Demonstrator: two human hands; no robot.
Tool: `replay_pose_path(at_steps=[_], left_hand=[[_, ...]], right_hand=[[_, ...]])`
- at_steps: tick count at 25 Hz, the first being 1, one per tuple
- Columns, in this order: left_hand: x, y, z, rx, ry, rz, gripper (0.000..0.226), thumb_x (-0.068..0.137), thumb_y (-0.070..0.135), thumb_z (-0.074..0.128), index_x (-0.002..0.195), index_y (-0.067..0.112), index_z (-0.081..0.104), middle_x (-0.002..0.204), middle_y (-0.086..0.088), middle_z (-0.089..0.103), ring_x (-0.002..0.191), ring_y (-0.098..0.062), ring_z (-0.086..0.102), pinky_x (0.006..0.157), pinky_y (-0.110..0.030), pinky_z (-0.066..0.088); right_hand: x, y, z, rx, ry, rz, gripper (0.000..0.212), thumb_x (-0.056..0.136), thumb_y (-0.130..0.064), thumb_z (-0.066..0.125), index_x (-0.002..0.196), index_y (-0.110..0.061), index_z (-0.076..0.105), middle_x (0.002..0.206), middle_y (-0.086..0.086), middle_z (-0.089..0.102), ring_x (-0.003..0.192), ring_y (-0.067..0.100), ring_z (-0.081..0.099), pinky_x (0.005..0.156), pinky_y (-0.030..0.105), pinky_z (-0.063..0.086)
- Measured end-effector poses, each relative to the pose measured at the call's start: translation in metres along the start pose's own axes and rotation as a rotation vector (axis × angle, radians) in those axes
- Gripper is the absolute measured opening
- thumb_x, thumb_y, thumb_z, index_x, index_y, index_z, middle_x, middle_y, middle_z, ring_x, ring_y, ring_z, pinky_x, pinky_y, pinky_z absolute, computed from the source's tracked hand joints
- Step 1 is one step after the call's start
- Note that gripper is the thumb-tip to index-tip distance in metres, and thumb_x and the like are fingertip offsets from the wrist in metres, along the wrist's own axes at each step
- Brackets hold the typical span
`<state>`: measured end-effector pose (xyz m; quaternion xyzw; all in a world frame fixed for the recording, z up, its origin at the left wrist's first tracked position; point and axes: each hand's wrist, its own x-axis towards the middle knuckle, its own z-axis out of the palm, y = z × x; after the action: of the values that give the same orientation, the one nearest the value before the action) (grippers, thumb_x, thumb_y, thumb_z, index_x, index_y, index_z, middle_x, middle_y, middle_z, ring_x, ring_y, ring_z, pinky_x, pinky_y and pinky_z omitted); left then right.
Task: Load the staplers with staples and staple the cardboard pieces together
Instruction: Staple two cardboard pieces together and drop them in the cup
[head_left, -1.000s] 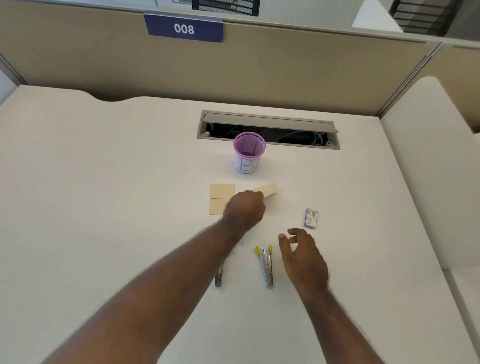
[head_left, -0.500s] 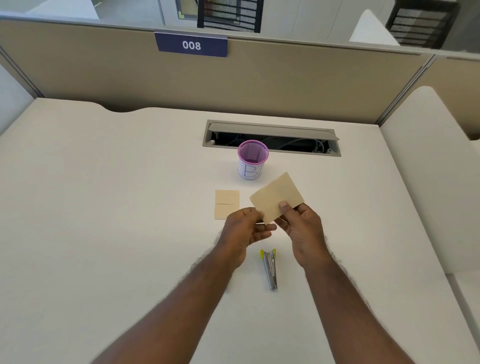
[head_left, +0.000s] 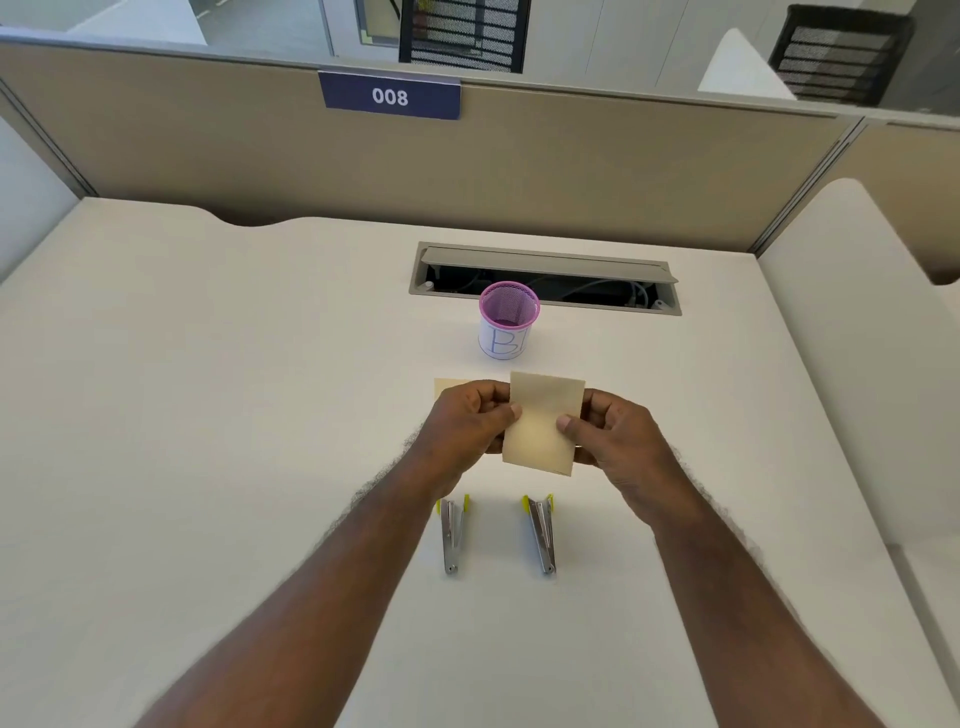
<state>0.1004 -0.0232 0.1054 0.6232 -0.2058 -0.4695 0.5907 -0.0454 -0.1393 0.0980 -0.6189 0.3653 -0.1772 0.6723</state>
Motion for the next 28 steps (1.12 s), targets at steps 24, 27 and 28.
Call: replay_pose_path(at_steps=[24, 27, 28], left_hand=[[-0.007, 0.005, -0.004, -0.125, -0.075, -0.061, 0.025, 0.087, -0.005, 0.065, 0.105, 0.012, 0.068, 0.094, -0.009, 0.073, 0.081, -0.017, 0.071, 0.073, -0.027, 0.061], [-0.009, 0.005, -0.002, -0.086, -0.088, -0.041, 0.026, 0.086, -0.007, 0.066, 0.103, 0.013, 0.068, 0.094, -0.008, 0.074, 0.082, -0.015, 0.072, 0.072, -0.027, 0.061], [-0.009, 0.005, -0.002, -0.077, -0.091, -0.041, 0.027, 0.086, -0.007, 0.066, 0.103, 0.013, 0.068, 0.094, -0.008, 0.074, 0.083, -0.015, 0.072, 0.072, -0.027, 0.060]], right_hand=[[-0.013, -0.013, -0.010, -0.139, 0.014, -0.043, 0.016, 0.094, -0.025, 0.063, 0.108, -0.026, 0.071, 0.103, -0.004, 0.074, 0.090, 0.012, 0.073, 0.074, 0.028, 0.059], [-0.012, -0.012, -0.009, -0.138, 0.006, 0.013, 0.015, 0.092, -0.021, 0.067, 0.106, -0.019, 0.073, 0.087, -0.001, 0.075, 0.076, 0.017, 0.074, 0.066, 0.026, 0.059], [-0.012, -0.011, -0.009, -0.125, -0.001, 0.028, 0.015, 0.091, -0.019, 0.067, 0.105, -0.017, 0.073, 0.085, -0.001, 0.076, 0.076, 0.020, 0.075, 0.064, 0.026, 0.059]])
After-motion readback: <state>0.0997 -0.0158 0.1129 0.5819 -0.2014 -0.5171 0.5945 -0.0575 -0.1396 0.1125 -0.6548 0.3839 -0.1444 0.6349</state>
